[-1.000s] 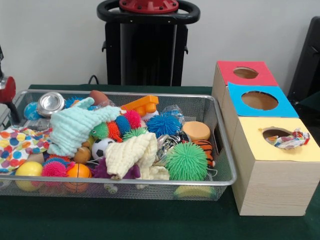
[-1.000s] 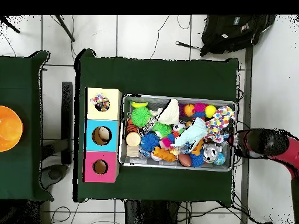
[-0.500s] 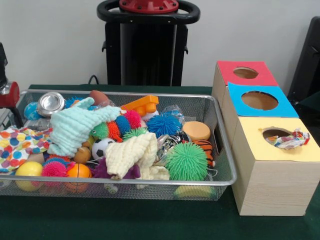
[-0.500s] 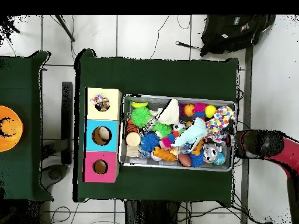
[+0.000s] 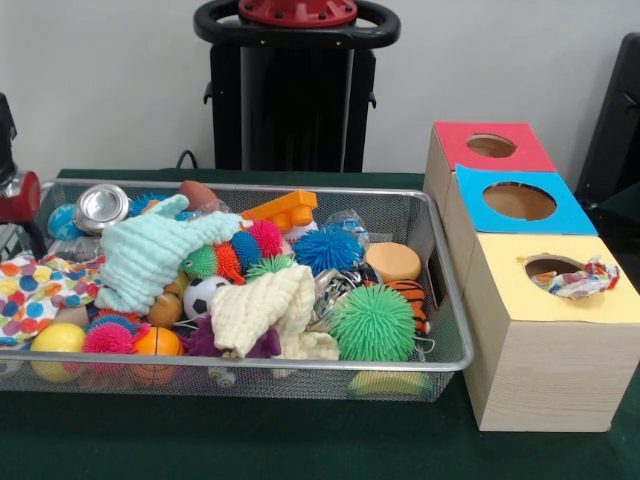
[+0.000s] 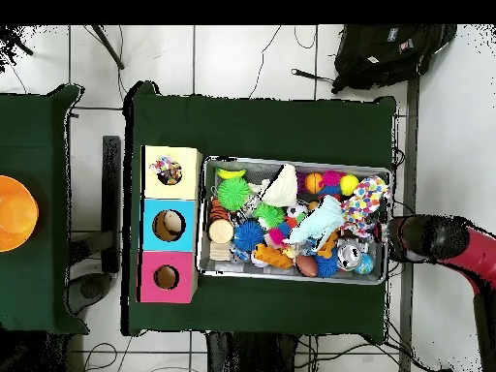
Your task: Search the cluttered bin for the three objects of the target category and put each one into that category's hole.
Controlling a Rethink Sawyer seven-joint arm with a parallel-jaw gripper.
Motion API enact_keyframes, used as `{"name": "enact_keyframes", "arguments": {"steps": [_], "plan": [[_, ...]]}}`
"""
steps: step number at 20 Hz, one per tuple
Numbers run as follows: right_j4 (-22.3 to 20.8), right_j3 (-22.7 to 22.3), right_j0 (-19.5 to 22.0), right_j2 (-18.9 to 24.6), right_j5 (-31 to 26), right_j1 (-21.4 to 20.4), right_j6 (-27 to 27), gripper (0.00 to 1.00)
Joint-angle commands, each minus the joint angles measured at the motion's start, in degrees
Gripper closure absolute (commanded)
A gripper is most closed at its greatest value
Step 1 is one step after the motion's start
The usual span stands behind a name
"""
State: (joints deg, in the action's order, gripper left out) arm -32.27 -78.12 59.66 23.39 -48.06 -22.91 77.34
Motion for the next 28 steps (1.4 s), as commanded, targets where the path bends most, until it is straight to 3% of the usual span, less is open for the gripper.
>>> {"name": "enact_keyframes", "arguments": {"steps": [1,4,5,20,28], "plan": [[-2.57,-0.26,-1.60,2.64,2.57,8.46,-7.53,0.00],[-2.78,0.25,-1.59,2.79,3.71,9.47,-7.39,0.00],[-1.33,-0.43,-0.68,3.32,4.96,9.82,-5.74,1.00],[0.61,-3.14,0.37,3.93,5.13,8.46,-5.13,1.00],[0.89,-5.97,-1.88,2.30,3.83,3.91,-1.35,1.00]]}}
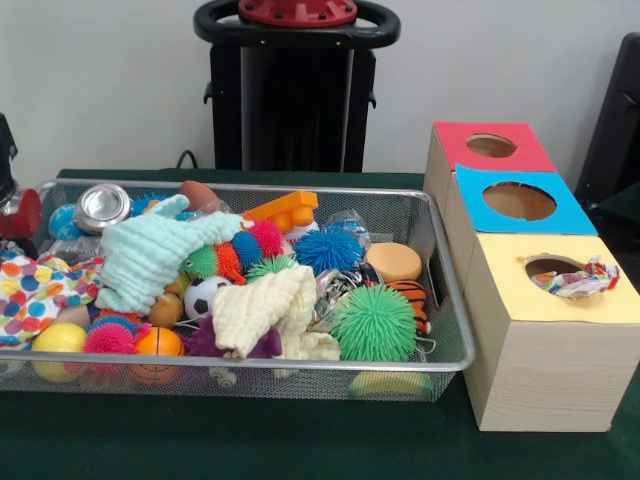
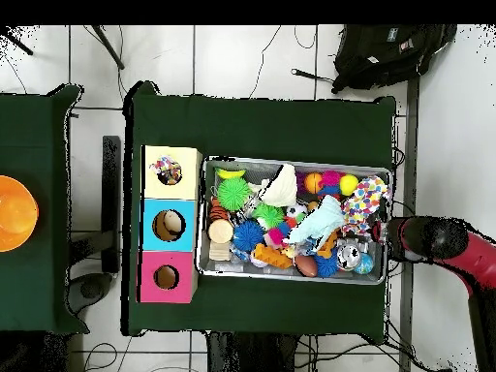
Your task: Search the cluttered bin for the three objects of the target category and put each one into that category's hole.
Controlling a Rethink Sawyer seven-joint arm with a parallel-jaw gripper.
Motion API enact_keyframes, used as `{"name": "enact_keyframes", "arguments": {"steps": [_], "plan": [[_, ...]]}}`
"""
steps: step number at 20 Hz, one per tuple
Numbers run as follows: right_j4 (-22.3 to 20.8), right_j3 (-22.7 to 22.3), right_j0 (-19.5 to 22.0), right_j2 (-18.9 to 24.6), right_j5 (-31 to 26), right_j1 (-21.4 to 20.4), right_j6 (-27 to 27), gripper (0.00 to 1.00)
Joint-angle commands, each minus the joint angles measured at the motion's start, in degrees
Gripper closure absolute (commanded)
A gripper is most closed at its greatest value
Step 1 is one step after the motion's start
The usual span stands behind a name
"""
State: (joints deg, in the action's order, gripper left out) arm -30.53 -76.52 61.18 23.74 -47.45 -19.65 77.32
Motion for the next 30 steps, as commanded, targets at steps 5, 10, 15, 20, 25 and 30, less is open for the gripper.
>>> {"name": "enact_keyframes", "arguments": {"steps": [5,10,15,20,25,30], "plan": [[-0.67,-9.34,-5.70,1.49,3.82,-2.37,1.38,1.00],[-0.82,-9.89,-8.19,0.76,4.50,-4.95,2.33,1.00],[-0.81,-10.16,-9.48,0.30,5.29,-6.32,1.01,1.00],[-0.74,-9.42,-9.51,0.82,4.31,-5.58,-2.32,1.00],[-0.48,-10.28,-9.99,0.59,3.92,-7.50,-1.89,1.00],[1.32,-11.66,-10.36,1.03,2.29,-10.62,-1.13,1.00]]}}
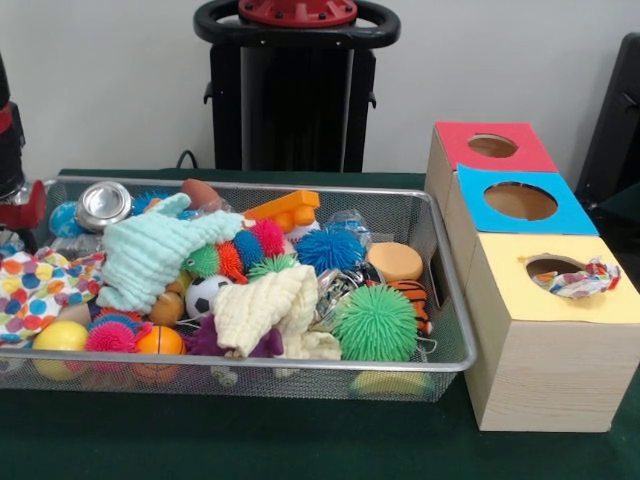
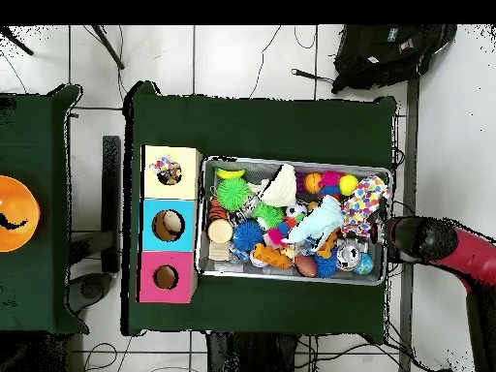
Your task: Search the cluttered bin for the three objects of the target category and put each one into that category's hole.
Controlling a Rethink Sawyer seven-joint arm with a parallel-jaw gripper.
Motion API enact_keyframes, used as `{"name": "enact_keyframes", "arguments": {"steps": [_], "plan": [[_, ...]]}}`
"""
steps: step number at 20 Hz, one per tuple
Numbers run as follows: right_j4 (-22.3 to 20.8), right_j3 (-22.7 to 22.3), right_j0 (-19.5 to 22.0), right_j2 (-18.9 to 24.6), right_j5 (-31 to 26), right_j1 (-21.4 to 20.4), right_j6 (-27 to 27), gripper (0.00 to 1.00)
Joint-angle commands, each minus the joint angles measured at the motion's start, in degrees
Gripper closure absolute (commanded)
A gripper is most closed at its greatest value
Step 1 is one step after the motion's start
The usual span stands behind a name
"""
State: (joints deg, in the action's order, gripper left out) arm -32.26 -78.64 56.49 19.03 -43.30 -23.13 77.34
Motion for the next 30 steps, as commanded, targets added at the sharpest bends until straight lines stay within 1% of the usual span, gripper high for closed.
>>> {"name": "enact_keyframes", "arguments": {"steps": [1,4,7,10,16,20,24,30], "plan": [[3.48,-9.75,-5.99,5.74,-2.79,-8.09,-1.06,1.00],[4.54,-9.79,-6.78,6.11,-4.83,-9.64,-1.18,1.00],[4.90,-10.65,-6.80,7.57,-3.99,-10.80,-2.53,1.00],[4.59,-10.52,-8.60,6.94,-5.42,-12.85,-2.61,1.00],[5.84,-10.35,-10.09,6.10,-7.31,-14.27,-2.09,1.00],[7.06,-10.71,-10.35,5.90,-7.64,-14.66,-1.54,1.00],[7.38,-10.23,-11.02,5.34,-8.21,-14.55,-1.38,1.00],[7.69,-10.17,-10.90,5.49,-8.62,-14.40,-1.60,1.00]]}}
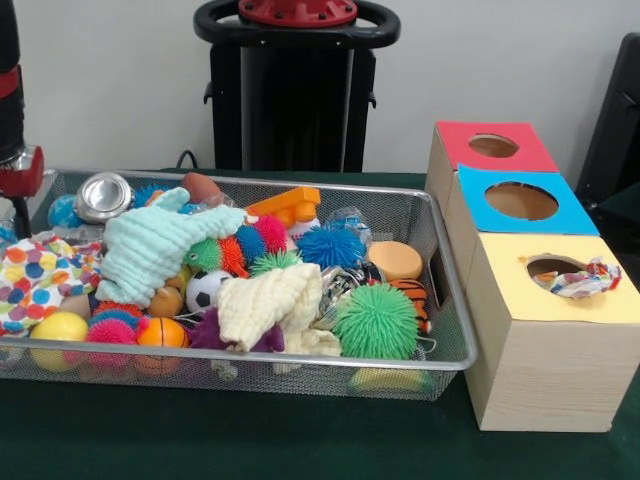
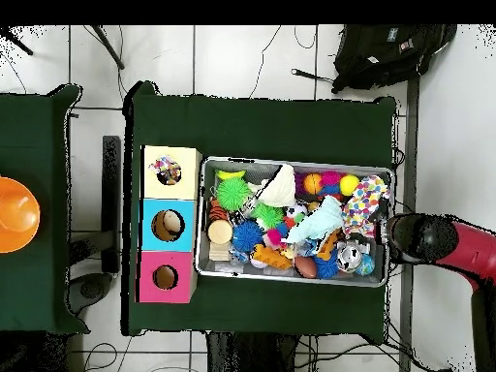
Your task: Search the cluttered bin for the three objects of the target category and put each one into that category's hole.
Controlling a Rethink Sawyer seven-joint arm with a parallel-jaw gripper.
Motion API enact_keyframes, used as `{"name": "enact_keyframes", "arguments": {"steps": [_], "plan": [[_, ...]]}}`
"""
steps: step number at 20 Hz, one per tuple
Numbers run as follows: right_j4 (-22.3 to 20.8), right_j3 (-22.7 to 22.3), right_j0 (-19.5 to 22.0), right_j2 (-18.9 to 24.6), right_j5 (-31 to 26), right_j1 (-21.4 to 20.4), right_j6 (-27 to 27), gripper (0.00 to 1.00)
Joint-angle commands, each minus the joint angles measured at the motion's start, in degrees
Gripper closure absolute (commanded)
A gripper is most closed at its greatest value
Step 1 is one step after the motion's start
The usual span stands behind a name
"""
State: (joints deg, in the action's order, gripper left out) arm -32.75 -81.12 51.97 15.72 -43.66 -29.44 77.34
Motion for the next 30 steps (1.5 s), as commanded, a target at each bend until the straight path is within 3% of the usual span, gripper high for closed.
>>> {"name": "enact_keyframes", "arguments": {"steps": [1,3,4,9,22,30], "plan": [[8.24,-7.68,-6.35,8.78,-8.45,-8.09,-1.65,1.00],[7.99,-7.84,-6.11,9.00,-8.25,-8.08,-2.41,1.00],[8.91,-8.26,-5.78,9.04,-7.62,-7.99,-0.79,0.00],[8.67,-6.76,-6.83,8.06,-9.95,-7.32,-1.95,0.00],[9.96,-5.68,-6.83,7.84,-9.39,-6.38,-4.76,0.00],[9.30,5.25,-6.31,9.13,-13.72,1.14,-9.25,0.00]]}}
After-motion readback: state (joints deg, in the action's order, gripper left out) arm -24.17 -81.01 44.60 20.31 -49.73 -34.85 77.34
